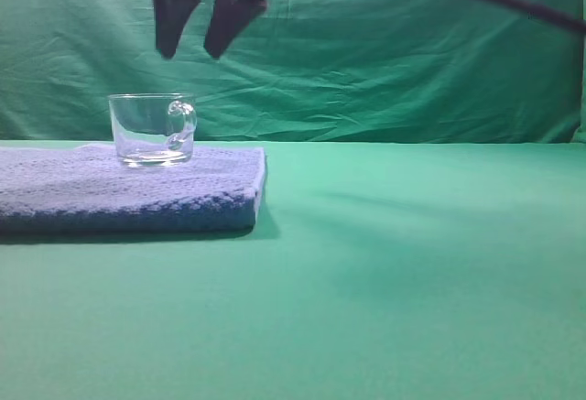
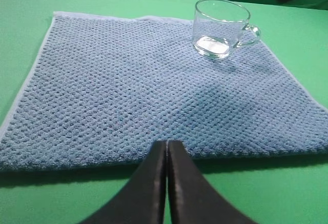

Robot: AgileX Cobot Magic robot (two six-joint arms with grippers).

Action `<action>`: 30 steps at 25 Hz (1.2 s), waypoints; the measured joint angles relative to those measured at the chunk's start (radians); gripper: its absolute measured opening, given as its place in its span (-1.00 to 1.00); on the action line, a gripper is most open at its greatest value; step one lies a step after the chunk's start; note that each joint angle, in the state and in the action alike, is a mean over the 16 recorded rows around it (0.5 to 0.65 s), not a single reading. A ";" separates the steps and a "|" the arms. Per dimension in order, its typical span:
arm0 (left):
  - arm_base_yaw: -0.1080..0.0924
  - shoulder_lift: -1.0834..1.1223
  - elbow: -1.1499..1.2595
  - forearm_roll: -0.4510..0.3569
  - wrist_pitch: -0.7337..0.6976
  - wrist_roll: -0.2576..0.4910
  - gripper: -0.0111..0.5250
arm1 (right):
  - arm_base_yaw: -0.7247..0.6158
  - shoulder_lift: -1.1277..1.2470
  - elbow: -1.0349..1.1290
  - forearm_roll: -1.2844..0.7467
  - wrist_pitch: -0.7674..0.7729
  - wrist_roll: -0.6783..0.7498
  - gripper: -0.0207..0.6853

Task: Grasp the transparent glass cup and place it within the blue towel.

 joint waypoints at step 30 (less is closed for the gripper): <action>0.000 0.000 0.000 0.000 0.000 0.000 -0.96 | 0.000 -1.227 1.025 -0.023 -0.126 0.084 -0.94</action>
